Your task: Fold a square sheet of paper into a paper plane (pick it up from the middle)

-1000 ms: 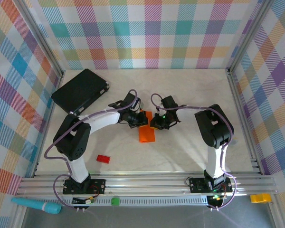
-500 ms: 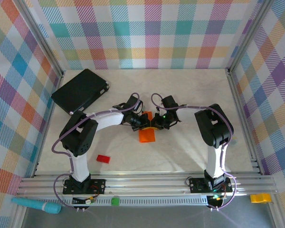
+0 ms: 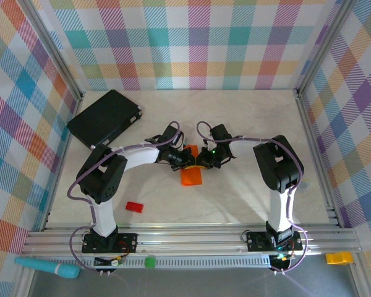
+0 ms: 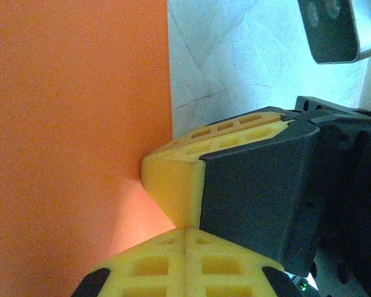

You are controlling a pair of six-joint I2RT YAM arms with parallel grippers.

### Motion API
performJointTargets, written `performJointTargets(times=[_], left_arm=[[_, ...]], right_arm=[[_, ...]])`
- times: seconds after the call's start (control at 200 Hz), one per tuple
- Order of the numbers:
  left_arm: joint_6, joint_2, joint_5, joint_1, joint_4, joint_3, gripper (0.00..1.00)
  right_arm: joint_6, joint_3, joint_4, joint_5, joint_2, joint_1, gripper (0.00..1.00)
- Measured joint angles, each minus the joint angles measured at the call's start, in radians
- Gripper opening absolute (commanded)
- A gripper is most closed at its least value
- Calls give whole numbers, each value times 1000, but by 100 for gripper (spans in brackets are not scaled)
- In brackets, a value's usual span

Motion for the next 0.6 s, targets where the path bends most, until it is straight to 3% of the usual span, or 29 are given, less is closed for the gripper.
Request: performJointTargets(times=[0.6], left_arm=[[-6,27,-35,8,64,-25,0]], right_arm=[[0,0,-3,1,0,0,7]])
